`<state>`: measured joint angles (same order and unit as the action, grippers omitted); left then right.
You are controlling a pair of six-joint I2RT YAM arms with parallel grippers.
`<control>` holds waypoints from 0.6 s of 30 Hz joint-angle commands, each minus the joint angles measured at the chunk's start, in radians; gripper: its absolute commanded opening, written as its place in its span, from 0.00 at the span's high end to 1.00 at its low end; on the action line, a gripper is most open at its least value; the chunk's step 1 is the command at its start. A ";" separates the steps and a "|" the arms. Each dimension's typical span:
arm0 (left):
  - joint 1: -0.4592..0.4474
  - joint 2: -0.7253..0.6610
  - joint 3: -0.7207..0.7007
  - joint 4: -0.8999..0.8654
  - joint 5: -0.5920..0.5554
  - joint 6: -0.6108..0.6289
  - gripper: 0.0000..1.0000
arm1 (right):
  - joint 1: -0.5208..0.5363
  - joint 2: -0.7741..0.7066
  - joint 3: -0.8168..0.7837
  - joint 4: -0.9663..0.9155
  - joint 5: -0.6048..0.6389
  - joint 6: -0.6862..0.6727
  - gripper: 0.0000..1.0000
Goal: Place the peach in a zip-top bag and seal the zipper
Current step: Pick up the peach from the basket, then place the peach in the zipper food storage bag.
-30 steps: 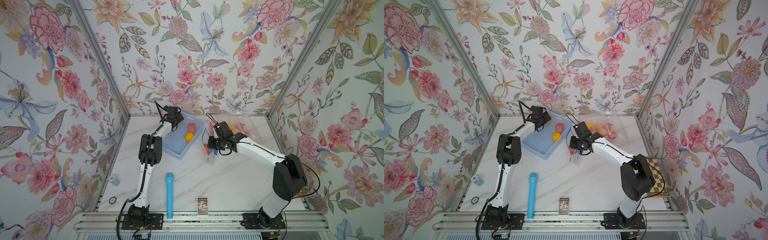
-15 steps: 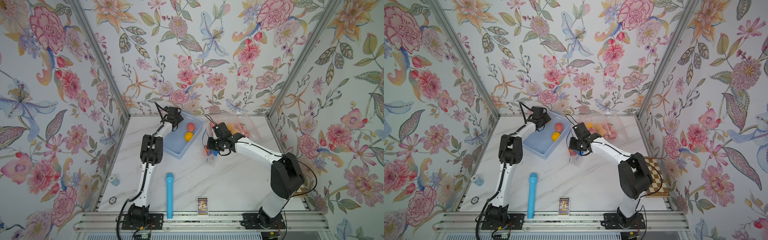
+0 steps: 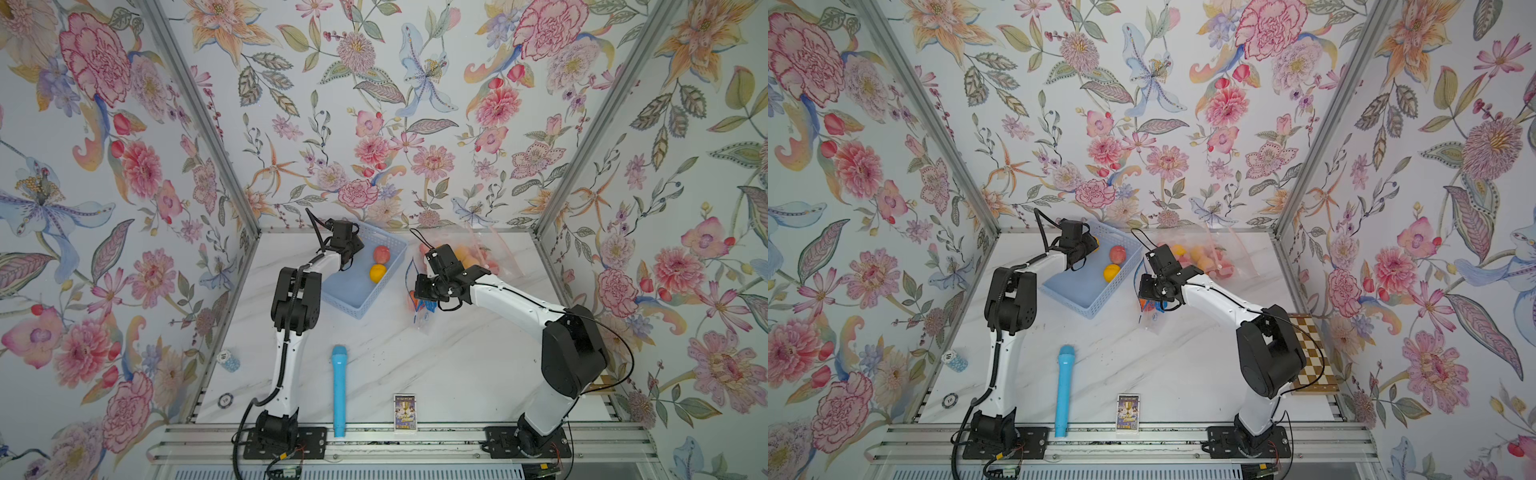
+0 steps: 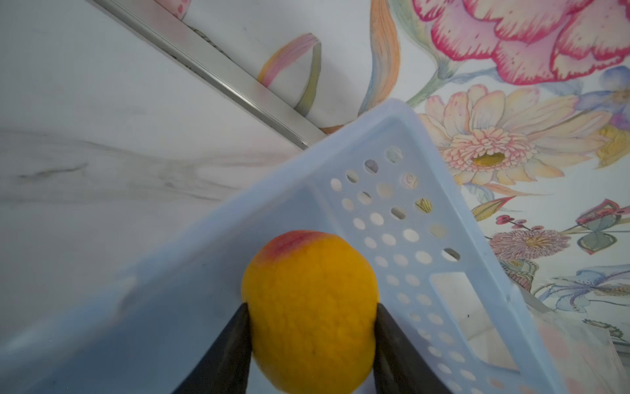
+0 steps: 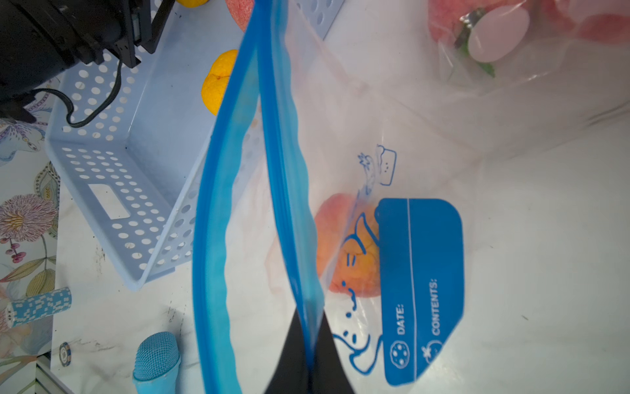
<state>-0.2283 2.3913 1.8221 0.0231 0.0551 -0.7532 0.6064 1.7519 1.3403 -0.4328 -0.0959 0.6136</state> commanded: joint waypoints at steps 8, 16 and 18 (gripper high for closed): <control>-0.043 -0.389 -0.377 0.216 0.089 0.127 0.50 | 0.001 -0.053 0.011 -0.013 0.010 -0.073 1.00; -0.142 -0.634 -0.566 0.184 0.186 0.249 0.49 | 0.030 -0.068 0.022 0.011 0.009 -0.142 1.00; -0.173 -0.692 -0.604 0.169 0.217 0.266 0.49 | 0.041 -0.072 0.025 0.009 0.016 -0.167 1.00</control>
<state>-0.3710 1.7706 1.2644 0.2142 0.2039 -0.5560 0.6296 1.7161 1.3403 -0.4309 -0.0933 0.5034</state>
